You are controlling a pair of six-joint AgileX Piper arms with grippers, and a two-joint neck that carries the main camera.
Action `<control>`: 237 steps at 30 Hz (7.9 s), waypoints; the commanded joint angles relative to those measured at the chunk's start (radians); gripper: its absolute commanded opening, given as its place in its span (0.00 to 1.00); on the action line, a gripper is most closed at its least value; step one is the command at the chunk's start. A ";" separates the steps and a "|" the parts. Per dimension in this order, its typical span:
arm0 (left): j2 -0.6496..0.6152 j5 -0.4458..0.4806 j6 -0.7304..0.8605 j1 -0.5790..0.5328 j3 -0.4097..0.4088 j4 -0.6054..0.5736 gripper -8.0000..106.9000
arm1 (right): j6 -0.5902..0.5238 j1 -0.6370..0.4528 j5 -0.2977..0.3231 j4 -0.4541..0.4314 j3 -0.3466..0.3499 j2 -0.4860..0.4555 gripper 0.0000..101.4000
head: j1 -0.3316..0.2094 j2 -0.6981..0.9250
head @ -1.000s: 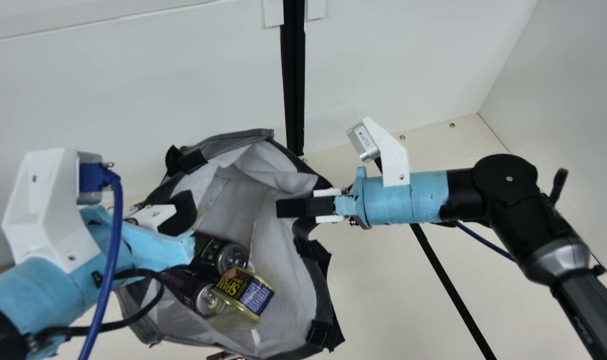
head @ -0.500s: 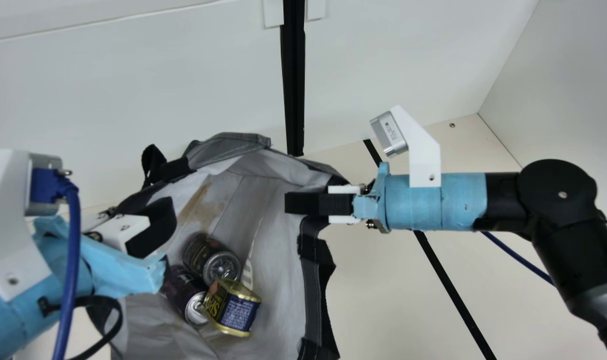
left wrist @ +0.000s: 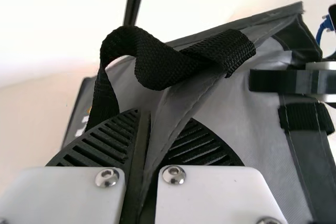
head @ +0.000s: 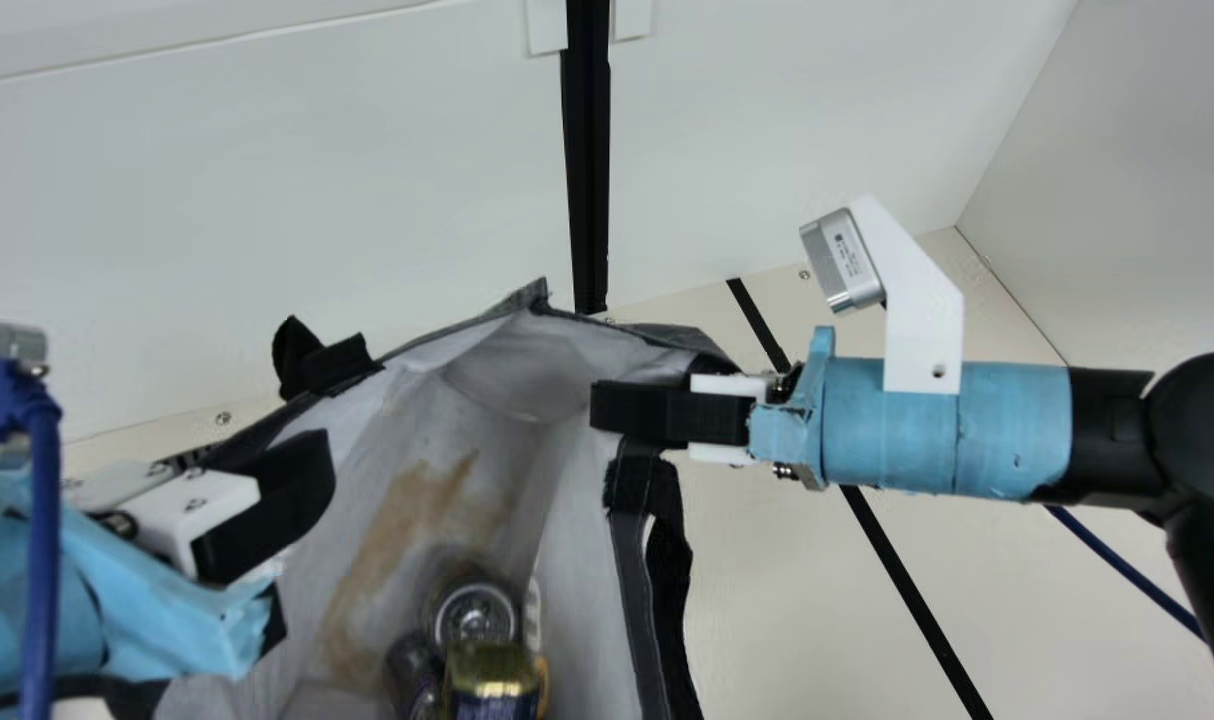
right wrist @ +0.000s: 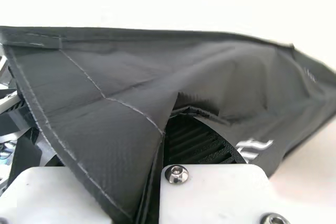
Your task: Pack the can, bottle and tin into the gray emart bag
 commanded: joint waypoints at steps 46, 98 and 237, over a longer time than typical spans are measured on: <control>0.136 -0.019 0.374 0.221 0.115 -0.259 0.16 | -0.002 0.060 -0.005 -0.165 -0.102 0.172 0.00 | -0.023 -0.002; 0.523 -0.092 0.358 0.196 -0.331 -0.087 0.16 | -0.205 0.191 -0.184 -0.229 -0.298 0.464 0.00 | -0.023 -0.002; -0.351 -0.119 0.262 0.519 0.428 0.403 0.85 | -0.175 0.183 -0.187 -0.281 -0.348 0.466 0.00 | -0.023 -0.002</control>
